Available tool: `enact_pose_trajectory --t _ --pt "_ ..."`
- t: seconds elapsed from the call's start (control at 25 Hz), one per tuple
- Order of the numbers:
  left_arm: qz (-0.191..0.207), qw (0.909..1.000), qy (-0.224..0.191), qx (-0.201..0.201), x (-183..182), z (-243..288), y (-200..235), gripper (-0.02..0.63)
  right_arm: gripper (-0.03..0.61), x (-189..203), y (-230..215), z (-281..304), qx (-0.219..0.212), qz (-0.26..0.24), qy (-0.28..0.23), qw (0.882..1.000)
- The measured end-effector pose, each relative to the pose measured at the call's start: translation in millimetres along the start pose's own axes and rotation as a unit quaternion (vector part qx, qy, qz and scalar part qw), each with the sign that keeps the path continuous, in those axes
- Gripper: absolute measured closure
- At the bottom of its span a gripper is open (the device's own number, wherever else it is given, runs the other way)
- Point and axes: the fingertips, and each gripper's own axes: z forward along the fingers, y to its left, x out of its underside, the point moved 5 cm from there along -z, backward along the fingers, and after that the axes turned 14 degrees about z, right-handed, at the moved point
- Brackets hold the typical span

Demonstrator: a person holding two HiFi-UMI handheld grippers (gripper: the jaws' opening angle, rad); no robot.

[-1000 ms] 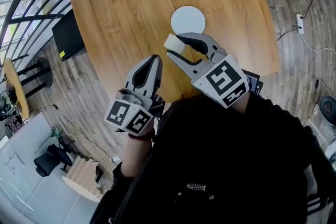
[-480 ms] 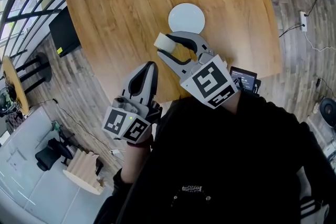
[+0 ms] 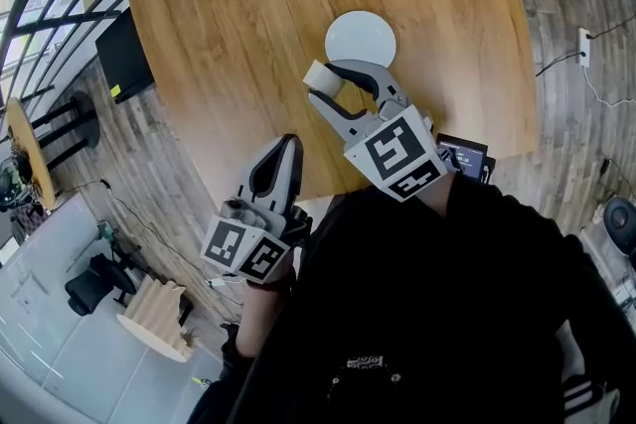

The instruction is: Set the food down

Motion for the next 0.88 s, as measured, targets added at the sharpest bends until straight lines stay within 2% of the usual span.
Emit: enact_pose_trajectory --t 0.2,0.52,0.68,0.88 --pt "-0.009 0.9998 0.001 -0.015 5 -6 8 0.609 0.405 6 -15 20 0.010 0.007 0.015 1.000" --pt "-0.025 0.9993 0.010 -0.027 10 -10 15 0.609 0.405 23 -42 55 0.093 -0.001 0.043 0.995" --pt "-0.028 0.9992 0.017 -0.024 13 -6 13 0.609 0.405 33 -42 65 0.112 -0.022 0.057 0.992" --pt "-0.029 0.9990 0.022 -0.027 14 -7 11 0.609 0.405 49 -55 73 0.130 -0.019 0.073 0.989"
